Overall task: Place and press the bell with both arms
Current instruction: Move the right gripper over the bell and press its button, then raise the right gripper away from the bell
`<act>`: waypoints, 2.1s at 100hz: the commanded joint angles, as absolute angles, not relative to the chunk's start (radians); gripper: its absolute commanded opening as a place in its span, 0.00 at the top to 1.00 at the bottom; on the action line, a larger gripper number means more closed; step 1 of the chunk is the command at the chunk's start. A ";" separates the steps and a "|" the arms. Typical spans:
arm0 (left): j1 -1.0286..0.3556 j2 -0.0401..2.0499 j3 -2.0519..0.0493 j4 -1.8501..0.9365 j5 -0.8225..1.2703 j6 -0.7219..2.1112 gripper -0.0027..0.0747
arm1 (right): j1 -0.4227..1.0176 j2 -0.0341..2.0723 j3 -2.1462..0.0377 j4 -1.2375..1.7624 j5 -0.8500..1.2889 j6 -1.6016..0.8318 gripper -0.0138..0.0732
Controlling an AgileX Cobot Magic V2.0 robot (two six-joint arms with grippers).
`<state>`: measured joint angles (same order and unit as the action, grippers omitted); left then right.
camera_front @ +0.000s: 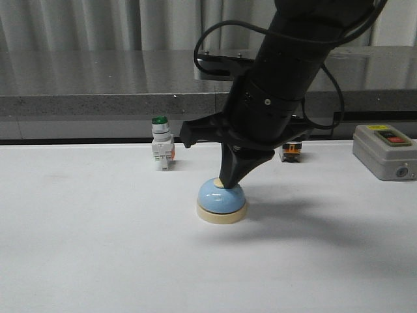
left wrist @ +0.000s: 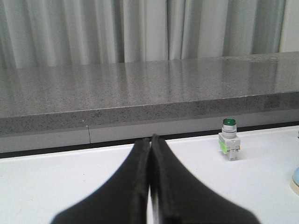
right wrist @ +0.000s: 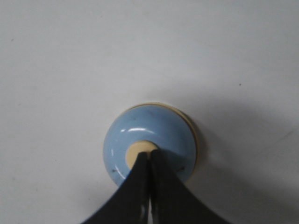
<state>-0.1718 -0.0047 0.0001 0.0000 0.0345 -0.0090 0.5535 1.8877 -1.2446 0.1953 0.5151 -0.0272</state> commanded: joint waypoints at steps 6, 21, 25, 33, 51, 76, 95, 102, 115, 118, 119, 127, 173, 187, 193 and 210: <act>-0.169 -0.035 0.043 -0.007 -0.041 -0.019 0.99 | 0.554 1.838 -1.295 0.200 0.534 -0.034 0.91; -0.169 -0.035 0.043 -0.007 -0.041 -0.019 0.99 | 0.553 1.787 -1.327 0.179 0.576 -0.034 0.91; -0.169 -0.035 0.043 -0.007 -0.041 -0.019 0.99 | 0.553 1.766 -1.327 0.162 0.575 -0.034 0.91; -0.169 -0.035 0.043 -0.007 -0.041 -0.019 0.99 | 0.540 1.710 -1.326 0.139 0.578 -0.034 0.91; -0.169 -0.035 0.043 -0.007 -0.041 -0.019 0.99 | 0.458 1.570 -1.284 0.125 0.569 -0.034 0.91; -0.169 -0.035 0.043 -0.007 -0.041 -0.019 0.99 | 0.281 1.287 -1.099 0.082 0.517 -0.034 0.91; -0.169 -0.035 0.043 -0.007 -0.041 -0.019 0.99 | 0.158 1.030 -0.911 0.082 0.443 -0.034 0.91; -0.169 -0.035 0.043 -0.007 -0.041 -0.019 0.99 | 0.136 0.935 -0.847 0.082 0.424 -0.034 0.91; -0.169 -0.035 0.043 -0.007 -0.041 -0.019 0.99 | 0.129 0.765 -0.735 0.082 0.385 -0.034 0.91; -0.169 -0.035 0.043 -0.007 -0.041 -0.019 0.99 | 0.129 0.729 -0.714 0.082 0.375 -0.034 0.91; -0.169 -0.035 0.043 -0.007 -0.041 -0.019 0.99 | 0.129 0.721 -0.704 0.082 0.374 -0.034 0.91; -0.169 -0.035 0.043 -0.007 -0.041 -0.019 0.99 | 0.129 0.620 -0.652 0.082 0.365 -0.034 0.91; -0.169 -0.035 0.043 -0.007 -0.041 -0.019 0.99 | 0.129 0.426 -0.562 0.082 0.406 -0.034 0.91; -0.169 -0.035 0.043 -0.007 -0.041 -0.019 0.99 | 0.129 0.426 -0.562 0.082 0.406 -0.034 0.91; -0.169 -0.035 0.043 -0.007 -0.041 -0.019 0.99 | 0.129 0.426 -0.562 0.082 0.406 -0.034 0.91; -0.169 -0.035 0.043 -0.007 -0.041 -0.019 0.99 | 0.129 0.426 -0.562 0.082 0.406 -0.034 0.91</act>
